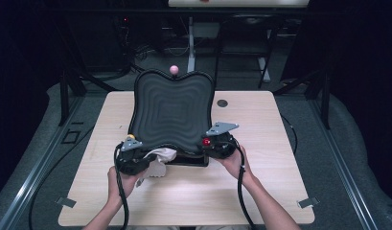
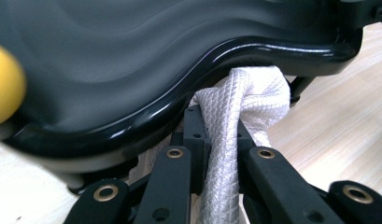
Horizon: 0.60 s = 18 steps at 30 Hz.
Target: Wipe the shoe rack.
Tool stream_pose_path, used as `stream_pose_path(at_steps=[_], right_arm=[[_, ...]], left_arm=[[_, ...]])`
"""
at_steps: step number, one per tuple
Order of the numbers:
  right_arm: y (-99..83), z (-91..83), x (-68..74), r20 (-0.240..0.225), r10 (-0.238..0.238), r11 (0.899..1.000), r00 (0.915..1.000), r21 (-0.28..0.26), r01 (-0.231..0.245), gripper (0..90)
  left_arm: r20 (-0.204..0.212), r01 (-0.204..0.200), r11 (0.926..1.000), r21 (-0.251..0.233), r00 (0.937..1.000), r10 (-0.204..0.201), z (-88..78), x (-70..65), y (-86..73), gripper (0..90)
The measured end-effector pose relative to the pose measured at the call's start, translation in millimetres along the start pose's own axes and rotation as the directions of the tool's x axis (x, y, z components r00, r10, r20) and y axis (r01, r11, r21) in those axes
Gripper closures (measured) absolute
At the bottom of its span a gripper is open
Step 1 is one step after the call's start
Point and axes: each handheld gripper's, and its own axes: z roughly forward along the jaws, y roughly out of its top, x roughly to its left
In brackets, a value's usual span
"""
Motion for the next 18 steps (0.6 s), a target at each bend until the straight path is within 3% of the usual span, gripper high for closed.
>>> stream_pose_path(at_steps=[13, 18], right_arm=[[-0.1, 0.0, -0.3, -0.002, 0.001, 1.0, 1.0, -0.001, -0.001, 60.1], [-0.2, 0.0, -1.1, -0.004, 0.001, 1.0, 1.0, -0.001, -0.001, 60.1]], left_arm=[[0.046, -0.02, 0.9998, -0.006, 0.9987, 0.02, 28.8, -21.0, 15.9, 82.8], [0.062, -0.055, 0.9985, -0.002, 0.9965, 0.055, 37.3, -32.6, 18.6, 82.9]])
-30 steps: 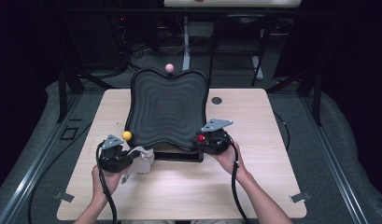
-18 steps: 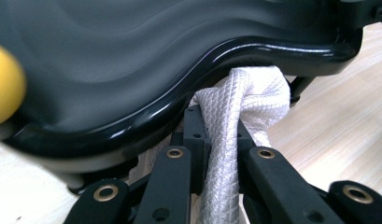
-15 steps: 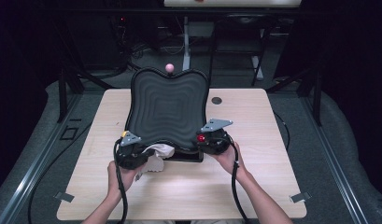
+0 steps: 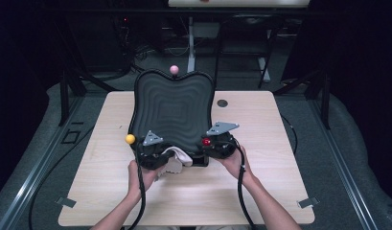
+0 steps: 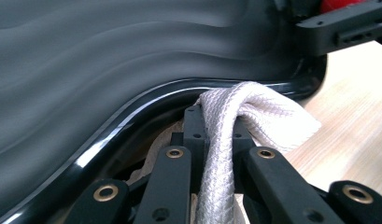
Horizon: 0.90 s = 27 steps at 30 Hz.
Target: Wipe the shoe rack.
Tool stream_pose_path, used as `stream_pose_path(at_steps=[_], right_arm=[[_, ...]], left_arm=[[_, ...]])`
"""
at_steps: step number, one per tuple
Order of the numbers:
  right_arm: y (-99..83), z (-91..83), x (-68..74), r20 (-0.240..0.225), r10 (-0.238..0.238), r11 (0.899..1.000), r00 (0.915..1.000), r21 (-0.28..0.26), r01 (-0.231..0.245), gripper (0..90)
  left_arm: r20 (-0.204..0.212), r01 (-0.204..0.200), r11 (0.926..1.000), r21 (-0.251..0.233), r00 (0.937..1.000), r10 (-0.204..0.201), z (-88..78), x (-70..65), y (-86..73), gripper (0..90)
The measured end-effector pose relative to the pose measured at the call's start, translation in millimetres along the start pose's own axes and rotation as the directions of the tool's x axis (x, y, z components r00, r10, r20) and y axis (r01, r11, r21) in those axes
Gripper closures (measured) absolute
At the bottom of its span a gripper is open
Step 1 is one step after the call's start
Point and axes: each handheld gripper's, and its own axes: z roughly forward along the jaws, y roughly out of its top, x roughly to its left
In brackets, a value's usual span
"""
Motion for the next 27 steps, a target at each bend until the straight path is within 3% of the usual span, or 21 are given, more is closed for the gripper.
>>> stream_pose_path(at_steps=[7, 27], right_arm=[[0.3, -0.1, -0.1, -0.001, -0.003, 1.0, 1.0, 0.004, 0.003, 60.0], [1.2, -0.2, -0.8, -0.011, 0.015, 1.0, 0.9998, 0.01, -0.015, 60.0]], left_arm=[[0.017, -0.015, 0.9999, 0.002, 0.9997, 0.015, -0.4, -4.4, 1.8, 82.9], [0.05, -0.086, 0.9961, -0.017, 0.995, 0.087, 3.9, -37.3, 8.3, 82.9]])
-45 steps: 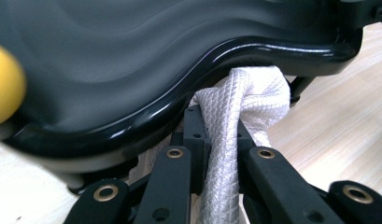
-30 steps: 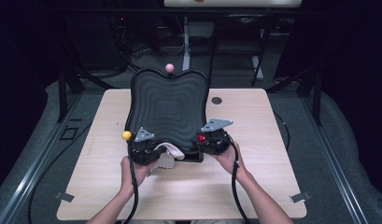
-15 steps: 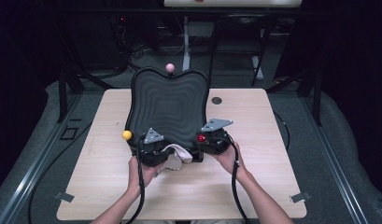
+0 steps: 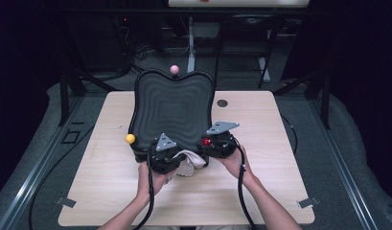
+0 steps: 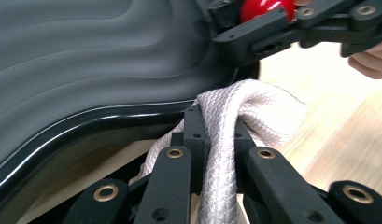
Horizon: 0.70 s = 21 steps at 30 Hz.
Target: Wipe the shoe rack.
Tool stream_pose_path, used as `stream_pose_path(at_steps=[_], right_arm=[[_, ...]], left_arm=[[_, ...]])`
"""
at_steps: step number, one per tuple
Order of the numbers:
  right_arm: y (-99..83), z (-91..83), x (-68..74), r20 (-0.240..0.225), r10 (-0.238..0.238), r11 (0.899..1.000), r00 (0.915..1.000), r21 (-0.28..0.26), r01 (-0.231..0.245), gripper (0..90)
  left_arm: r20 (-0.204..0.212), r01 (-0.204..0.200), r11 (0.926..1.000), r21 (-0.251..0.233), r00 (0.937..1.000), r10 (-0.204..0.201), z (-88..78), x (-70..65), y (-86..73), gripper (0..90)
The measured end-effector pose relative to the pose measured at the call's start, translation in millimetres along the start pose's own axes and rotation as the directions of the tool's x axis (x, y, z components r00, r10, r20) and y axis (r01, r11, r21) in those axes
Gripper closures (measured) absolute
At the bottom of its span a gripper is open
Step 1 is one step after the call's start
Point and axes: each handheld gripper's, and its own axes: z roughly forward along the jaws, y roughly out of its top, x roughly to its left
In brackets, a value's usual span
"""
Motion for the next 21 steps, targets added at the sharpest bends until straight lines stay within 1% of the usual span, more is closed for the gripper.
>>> stream_pose_path(at_steps=[1, 6, 12, 17, 21], right_arm=[[0.0, 0.0, -0.1, 0.0, 0.001, 1.0, 1.0, 0.0, -0.001, 60.0], [0.0, 0.0, -0.2, 0.0, 0.0, 1.0, 1.0, 0.0, 0.0, 60.0], [0.0, -0.1, 0.0, 0.003, 0.0, 1.0, 1.0, 0.002, 0.0, 60.0], [-0.1, 0.0, -0.1, 0.001, 0.001, 1.0, 1.0, -0.002, -0.001, 60.0], [-0.1, -0.2, -0.2, 0.002, -0.001, 1.0, 1.0, 0.0, 0.001, 60.0]], left_arm=[[0.0, -0.008, 1.0, 0.0, 1.0, 0.008, 0.5, -1.8, 0.2, 82.9], [0.006, -0.025, 0.9996, -0.01, 0.9997, 0.025, 5.4, -11.1, 0.3, 83.0], [0.022, -0.058, 0.9983, 0.005, 0.9981, 0.058, 17.2, -23.3, 0.7, 83.0], [0.026, -0.063, 0.998, 0.001, 0.9977, 0.063, 29.3, -31.2, 1.0, 83.0], [0.023, -0.068, 0.9977, -0.006, 0.9974, 0.068, 34.8, -35.0, 1.9, 83.0]])
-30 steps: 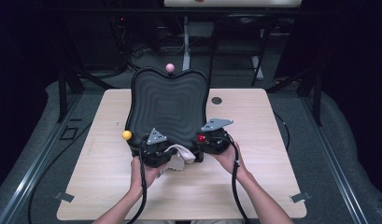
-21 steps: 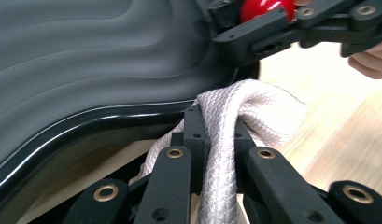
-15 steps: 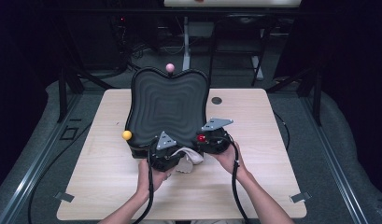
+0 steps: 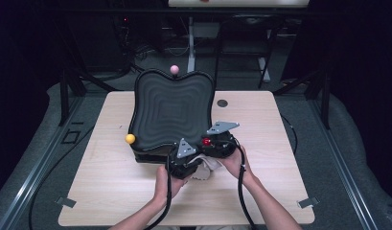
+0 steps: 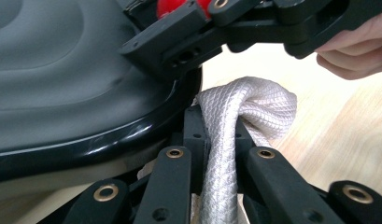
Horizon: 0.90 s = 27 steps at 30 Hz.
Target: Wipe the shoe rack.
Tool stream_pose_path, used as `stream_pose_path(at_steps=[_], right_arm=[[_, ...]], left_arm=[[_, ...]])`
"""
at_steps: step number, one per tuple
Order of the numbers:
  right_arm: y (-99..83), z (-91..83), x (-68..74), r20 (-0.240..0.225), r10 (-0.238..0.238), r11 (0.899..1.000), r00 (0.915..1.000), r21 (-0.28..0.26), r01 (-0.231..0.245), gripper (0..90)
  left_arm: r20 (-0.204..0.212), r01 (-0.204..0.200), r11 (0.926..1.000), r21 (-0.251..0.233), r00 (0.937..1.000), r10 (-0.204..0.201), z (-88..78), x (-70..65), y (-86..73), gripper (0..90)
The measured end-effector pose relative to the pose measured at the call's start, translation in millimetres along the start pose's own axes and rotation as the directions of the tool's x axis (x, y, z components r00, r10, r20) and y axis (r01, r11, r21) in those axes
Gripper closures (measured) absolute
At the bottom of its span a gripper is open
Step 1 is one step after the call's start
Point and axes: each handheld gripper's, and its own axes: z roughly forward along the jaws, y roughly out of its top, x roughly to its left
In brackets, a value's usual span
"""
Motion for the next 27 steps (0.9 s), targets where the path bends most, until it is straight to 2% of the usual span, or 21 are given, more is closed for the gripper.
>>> stream_pose_path(at_steps=[8, 13, 22, 27], right_arm=[[-0.1, -0.1, 0.0, -0.001, 0.0, 1.0, 1.0, 0.0, 0.0, 60.0], [-0.3, -0.1, 0.1, -0.001, -0.001, 1.0, 1.0, -0.001, 0.001, 60.0], [-0.3, -0.2, 0.1, 0.001, -0.004, 1.0, 1.0, 0.002, 0.004, 60.0], [-0.3, -0.2, 0.2, 0.0, -0.002, 1.0, 1.0, 0.001, 0.002, 60.0]], left_arm=[[0.01, 0.016, 0.9997, -0.016, 0.9998, -0.016, 4.5, -1.0, 0.8, 83.0], [0.017, 0.028, 0.9995, -0.016, 0.9995, -0.028, -2.6, 4.7, -0.7, 83.1], [0.009, 0.017, 0.9998, 0.002, 0.9998, -0.018, -19.6, 16.4, -9.1, 83.1], [-0.018, 0.022, 0.9995, 0.024, 0.9996, -0.022, -27.4, 27.1, -14.6, 83.0]])
